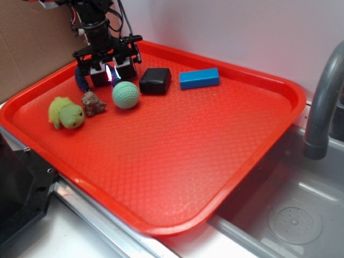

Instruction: Grab the blue rope.

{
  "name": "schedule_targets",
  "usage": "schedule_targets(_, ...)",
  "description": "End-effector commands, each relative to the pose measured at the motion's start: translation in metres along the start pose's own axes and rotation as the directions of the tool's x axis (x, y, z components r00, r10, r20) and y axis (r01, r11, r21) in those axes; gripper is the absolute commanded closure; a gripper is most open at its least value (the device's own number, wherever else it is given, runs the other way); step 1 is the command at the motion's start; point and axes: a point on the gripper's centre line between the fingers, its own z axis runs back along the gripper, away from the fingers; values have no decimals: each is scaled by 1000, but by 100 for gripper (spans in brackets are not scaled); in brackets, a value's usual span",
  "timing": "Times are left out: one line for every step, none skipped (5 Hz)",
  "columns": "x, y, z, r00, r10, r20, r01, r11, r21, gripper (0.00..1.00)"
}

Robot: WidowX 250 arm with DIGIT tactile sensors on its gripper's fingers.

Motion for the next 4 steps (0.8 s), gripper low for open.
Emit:
schedule_targets(-21,29,-9,999,-9,-31,11,997,73,100)
schedule_targets(-21,32,2,997,-62,-51,66,994,90,100)
schedule_targets(-24,38,36,981,-185,-57,188,981,55,100)
schedule_targets(-56,34,84,905,-424,9,424,905,13,100)
